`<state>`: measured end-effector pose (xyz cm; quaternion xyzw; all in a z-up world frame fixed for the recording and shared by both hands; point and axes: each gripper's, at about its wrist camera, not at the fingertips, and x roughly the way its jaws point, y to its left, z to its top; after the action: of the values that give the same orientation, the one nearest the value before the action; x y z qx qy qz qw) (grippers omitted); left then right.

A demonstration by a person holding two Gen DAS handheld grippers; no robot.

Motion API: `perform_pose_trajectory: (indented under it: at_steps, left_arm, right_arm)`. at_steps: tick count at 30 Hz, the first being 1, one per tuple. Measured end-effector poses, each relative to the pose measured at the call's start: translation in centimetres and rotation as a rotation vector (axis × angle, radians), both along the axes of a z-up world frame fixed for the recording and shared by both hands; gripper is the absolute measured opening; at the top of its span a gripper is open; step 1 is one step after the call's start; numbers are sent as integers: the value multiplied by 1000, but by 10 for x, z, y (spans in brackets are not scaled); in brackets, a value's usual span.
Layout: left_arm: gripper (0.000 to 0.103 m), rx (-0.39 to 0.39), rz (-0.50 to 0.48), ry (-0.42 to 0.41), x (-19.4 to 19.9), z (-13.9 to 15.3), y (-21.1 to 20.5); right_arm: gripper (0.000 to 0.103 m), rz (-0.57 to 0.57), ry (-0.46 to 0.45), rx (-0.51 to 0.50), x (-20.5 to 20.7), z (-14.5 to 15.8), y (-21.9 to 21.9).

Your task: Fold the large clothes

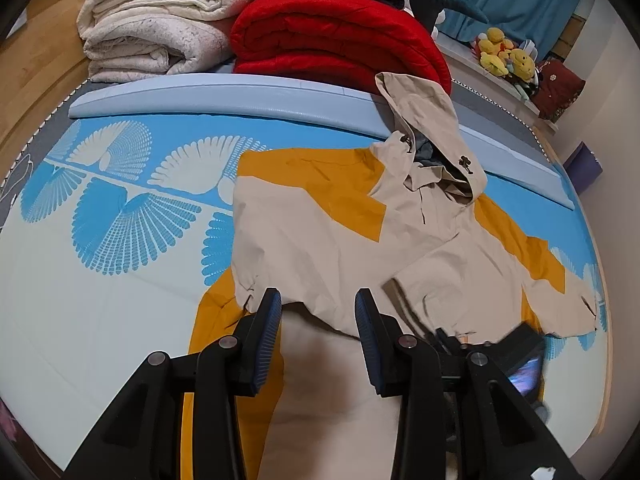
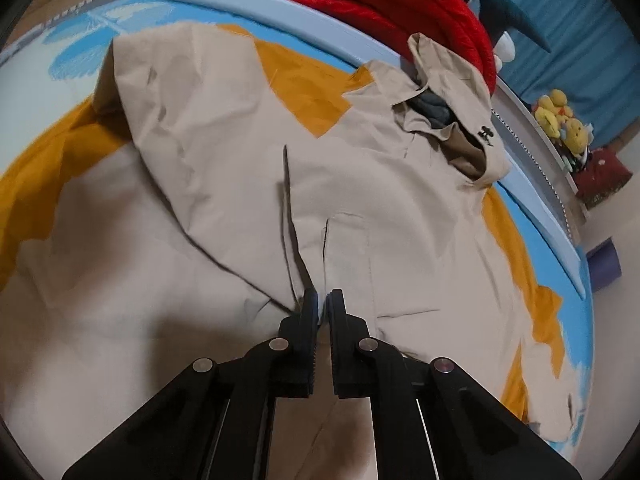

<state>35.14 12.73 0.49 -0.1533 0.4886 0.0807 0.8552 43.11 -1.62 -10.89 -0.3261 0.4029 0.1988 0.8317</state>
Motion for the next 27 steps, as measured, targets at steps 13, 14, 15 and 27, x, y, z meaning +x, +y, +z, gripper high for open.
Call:
perform_pose_trajectory:
  at_steps: [13, 14, 15, 27]
  left_arm:
    - [34, 11, -33, 4, 4, -5, -19]
    - [34, 13, -37, 5, 4, -6, -21]
    - [34, 15, -39, 7, 5, -6, -22]
    - [35, -25, 4, 28, 7, -16, -3]
  right_arm:
    - [1, -462, -77, 474, 44, 90, -141]
    - [1, -511, -81, 474, 48, 88, -151]
    - [1, -550, -83, 476, 49, 86, -161]
    - [58, -750, 120, 707, 62, 54, -229]
